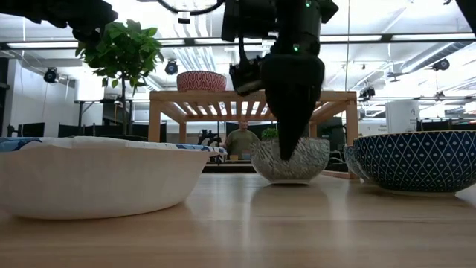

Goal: Place and stack bowls onto a shelf
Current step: Stack the red bowl on top of the blue on the shelf

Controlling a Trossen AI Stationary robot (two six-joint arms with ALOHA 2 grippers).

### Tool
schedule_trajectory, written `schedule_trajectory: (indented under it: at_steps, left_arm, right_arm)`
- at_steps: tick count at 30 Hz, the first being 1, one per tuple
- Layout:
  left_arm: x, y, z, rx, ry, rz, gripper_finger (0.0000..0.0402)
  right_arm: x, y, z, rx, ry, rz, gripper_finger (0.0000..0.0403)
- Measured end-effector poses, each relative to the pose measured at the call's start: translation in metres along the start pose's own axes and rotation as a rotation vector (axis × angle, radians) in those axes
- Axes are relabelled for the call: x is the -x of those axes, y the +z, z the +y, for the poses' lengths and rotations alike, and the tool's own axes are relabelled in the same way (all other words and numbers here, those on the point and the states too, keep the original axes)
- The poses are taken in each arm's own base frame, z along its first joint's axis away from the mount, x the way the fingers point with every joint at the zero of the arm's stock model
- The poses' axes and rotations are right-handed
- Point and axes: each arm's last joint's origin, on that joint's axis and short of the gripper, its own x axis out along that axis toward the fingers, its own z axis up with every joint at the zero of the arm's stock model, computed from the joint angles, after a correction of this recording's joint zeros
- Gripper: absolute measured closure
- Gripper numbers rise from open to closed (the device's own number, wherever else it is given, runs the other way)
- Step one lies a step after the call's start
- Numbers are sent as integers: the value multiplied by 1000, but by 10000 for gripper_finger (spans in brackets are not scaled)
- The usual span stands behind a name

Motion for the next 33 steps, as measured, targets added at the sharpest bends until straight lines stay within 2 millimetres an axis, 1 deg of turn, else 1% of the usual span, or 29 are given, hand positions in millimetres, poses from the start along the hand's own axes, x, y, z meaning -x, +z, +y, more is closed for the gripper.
schedule_trajectory:
  at_steps: [5, 12, 14, 19, 24, 27, 30, 33]
  left_arm:
    - [0, 0, 0, -6, 0, 0, 327]
    - [0, 0, 0, -8, 0, 0, 327]
    - [0, 0, 0, -8, 0, 0, 327]
    - [0, 0, 0, -8, 0, 0, 327]
    - [0, 0, 0, -8, 0, 0, 327]
    - [0, 0, 0, -8, 0, 0, 327]
    - [0, 0, 0, -8, 0, 0, 327]
    - [0, 0, 0, -8, 0, 0, 327]
  right_arm:
    - [9, -1, 0, -10, 14, -14, 388]
    - [34, -2, 1, -1, 35, -74, 389]
    - [45, 2, 2, 14, 49, -115, 390]
    - [82, 16, 8, 84, 82, -241, 390]
    - [121, 31, 14, 183, 104, -376, 390]
    - [140, 36, 15, 245, 102, -440, 390]
    - [159, 41, 14, 339, 60, -514, 390]
    - [177, 45, 13, 469, -46, -587, 390]
